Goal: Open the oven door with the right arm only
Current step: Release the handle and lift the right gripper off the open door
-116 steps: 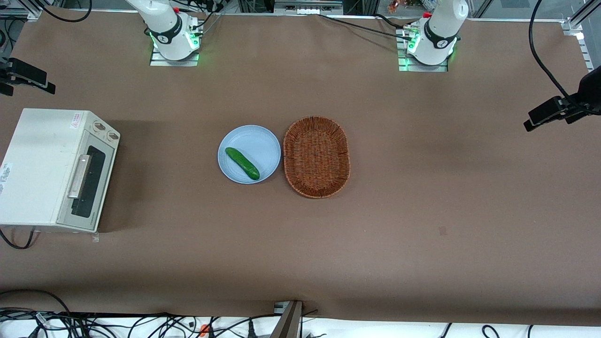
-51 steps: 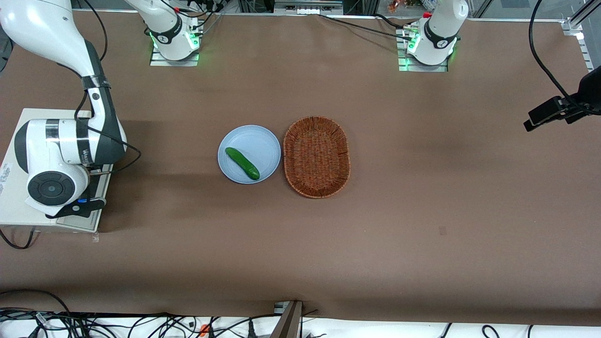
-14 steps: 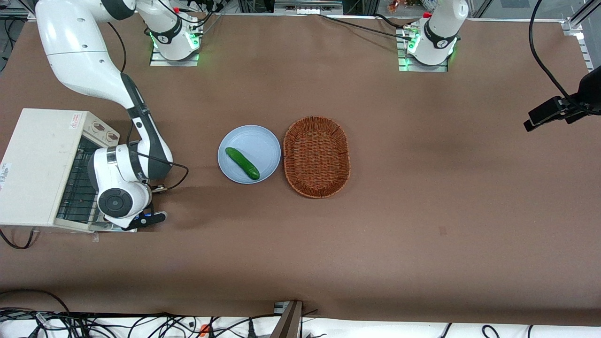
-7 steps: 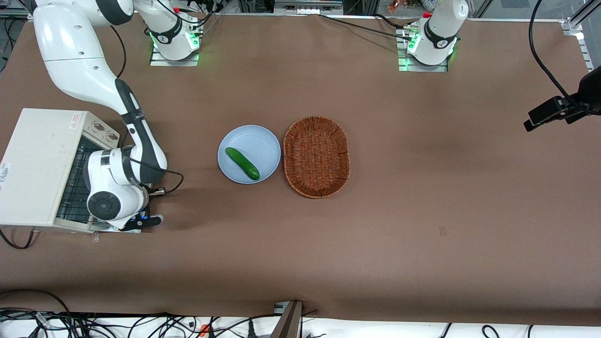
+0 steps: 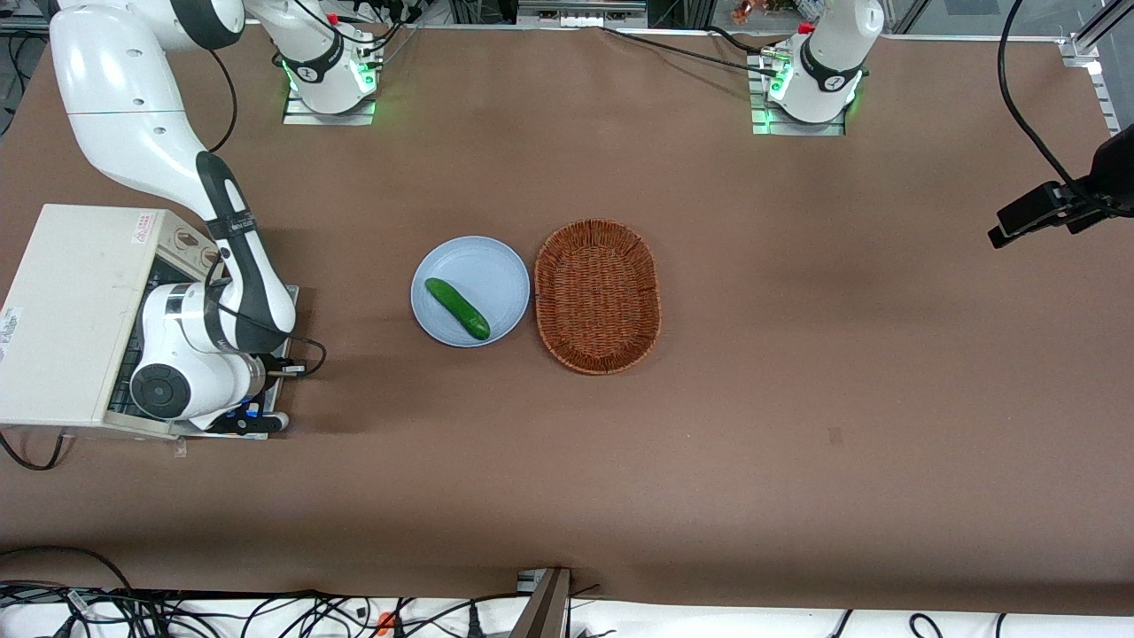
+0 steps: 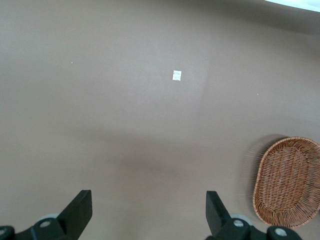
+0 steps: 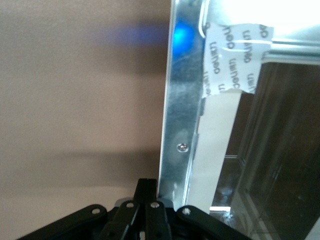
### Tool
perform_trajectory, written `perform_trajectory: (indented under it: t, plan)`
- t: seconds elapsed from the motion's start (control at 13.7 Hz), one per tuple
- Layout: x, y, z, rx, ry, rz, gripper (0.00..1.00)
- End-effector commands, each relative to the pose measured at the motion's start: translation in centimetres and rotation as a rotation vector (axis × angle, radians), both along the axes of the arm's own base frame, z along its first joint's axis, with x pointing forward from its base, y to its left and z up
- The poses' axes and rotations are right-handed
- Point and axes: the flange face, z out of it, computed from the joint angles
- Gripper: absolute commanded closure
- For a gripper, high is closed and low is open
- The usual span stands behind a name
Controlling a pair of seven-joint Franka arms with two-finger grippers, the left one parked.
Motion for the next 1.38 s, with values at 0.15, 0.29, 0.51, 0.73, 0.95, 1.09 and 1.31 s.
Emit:
perform_trajectory:
  t: [0.15,0.29,0.51,0.73,0.95,1.09,1.31]
  plan:
    - [0.2,1.5,0.5,-0.090,-0.009,-0.052,1.00]
    - [0.0,3.7,0.8,-0.099,-0.011,-0.050,1.00]
    - [-0.1,4.8,1.0,-0.097,-0.008,-0.039,1.00]
    - [0.3,5.4,4.1,-0.060,0.001,-0.064,1.00]
    - [0.5,5.7,11.7,-0.010,-0.038,-0.088,0.55]
    - [-0.1,6.0,16.2,0.001,-0.056,-0.061,0.33]
    - [-0.7,6.2,21.1,0.031,-0.098,0.005,0.00]
